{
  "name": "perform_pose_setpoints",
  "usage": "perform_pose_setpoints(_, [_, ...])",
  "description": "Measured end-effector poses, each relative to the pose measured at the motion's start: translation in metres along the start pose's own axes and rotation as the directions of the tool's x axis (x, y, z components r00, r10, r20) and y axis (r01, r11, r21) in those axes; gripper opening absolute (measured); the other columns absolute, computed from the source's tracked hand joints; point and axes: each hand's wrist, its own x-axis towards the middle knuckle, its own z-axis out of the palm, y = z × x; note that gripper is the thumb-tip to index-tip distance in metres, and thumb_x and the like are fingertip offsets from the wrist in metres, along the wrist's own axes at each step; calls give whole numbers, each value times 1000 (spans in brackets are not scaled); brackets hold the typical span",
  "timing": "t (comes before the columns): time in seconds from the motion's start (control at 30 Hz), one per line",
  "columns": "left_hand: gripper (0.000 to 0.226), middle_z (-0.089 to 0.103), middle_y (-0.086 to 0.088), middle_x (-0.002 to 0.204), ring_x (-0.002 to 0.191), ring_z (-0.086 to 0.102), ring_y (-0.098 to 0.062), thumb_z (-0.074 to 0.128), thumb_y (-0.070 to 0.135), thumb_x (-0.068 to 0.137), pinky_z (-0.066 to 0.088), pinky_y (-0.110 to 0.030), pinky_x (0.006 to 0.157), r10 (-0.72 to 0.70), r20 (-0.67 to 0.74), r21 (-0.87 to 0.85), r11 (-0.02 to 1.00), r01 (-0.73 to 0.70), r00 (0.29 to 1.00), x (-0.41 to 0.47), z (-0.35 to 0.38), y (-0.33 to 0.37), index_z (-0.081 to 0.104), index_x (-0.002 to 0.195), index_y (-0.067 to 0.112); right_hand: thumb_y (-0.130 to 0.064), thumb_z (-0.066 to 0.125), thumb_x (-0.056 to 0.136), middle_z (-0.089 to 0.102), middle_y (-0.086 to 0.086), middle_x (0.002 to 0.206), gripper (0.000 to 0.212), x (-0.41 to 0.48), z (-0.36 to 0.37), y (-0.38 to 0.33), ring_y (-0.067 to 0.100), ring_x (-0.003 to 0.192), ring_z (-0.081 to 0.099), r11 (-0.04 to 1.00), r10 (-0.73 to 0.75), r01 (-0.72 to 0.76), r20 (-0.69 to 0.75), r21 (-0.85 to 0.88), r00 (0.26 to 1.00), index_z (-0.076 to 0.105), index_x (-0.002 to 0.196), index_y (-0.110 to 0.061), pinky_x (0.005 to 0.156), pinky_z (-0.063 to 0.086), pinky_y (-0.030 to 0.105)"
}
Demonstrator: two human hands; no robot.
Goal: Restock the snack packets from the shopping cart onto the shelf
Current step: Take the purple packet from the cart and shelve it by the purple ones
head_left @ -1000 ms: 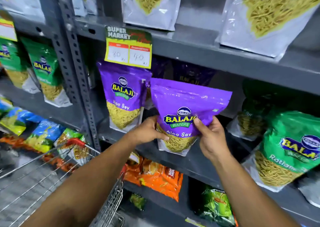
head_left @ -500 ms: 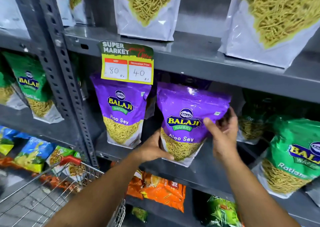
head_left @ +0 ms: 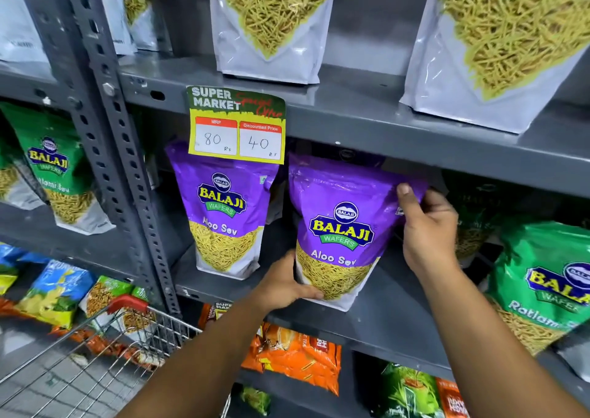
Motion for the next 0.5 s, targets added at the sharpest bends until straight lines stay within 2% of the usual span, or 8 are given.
perform_pose_setpoints(0.07, [82,68,21,107,97,61,10,91,42,44,48,-16,80,-15,-3,-13,1000,15,1000,1,2,-2,48,114,40,-13,66,84,74,-14,77,11,-6,-5,4,-2,70,63,1000,3,-4,57,20,998,69,84,-23,69,52,16])
perform_pose_setpoints(0.1, [82,68,19,107,99,62,6,91,43,43,51,-22,84,-19,-6,-21,1000,19,1000,1,2,-3,49,114,40,-12,68,82,75,-14,85,16,-11,-10,10,0,78,66,1000,23,-22,108,-15,994,66,93,-23,73,52,16])
perform_pose_setpoints(0.17, [83,70,16,108,101,64,1,92,42,42,54,-31,89,-18,-3,-37,999,18,1000,3,3,-4,49,113,40,-10,75,75,75,-13,100,41,-30,-28,31,2,92,68,984,138,-104,240,-146,961,58,110,-22,77,53,17])
perform_pose_setpoints(0.23, [84,70,14,108,102,65,-2,93,40,41,55,-36,92,-11,2,-55,998,11,1000,3,3,-4,50,113,41,-15,84,64,72,-8,113,67,-56,-45,57,11,106,67,930,324,-231,344,-286,881,52,122,-20,84,55,25])
perform_pose_setpoints(0.3, [83,70,14,109,104,65,-4,93,39,42,55,-38,93,-4,3,-70,998,4,1000,2,4,-4,49,113,42,-21,89,58,70,-4,119,78,-79,-55,77,18,113,64,872,453,-311,380,-378,807,51,125,-24,88,54,32])
perform_pose_setpoints(0.33, [83,70,14,109,104,65,-4,93,39,42,55,-39,93,-1,5,-78,997,1,1000,1,5,-4,49,112,43,-21,90,57,69,-4,120,76,-86,-58,85,18,112,65,862,469,-320,381,-392,797,52,124,-27,87,55,30])
perform_pose_setpoints(0.4, [83,70,15,109,104,64,-3,93,39,42,55,-39,93,-7,14,-89,996,9,1000,0,5,-4,49,112,44,-19,89,60,71,-5,117,68,-92,-61,92,18,109,66,850,476,-327,338,-413,811,56,118,-32,84,56,28])
perform_pose_setpoints(0.5, [84,69,15,110,104,64,-4,93,40,42,56,-40,93,-10,33,-93,996,13,999,0,9,-6,48,114,42,-23,89,61,70,-1,117,67,-92,-64,93,18,109,66,823,509,-362,286,-438,812,55,119,-29,91,56,40])
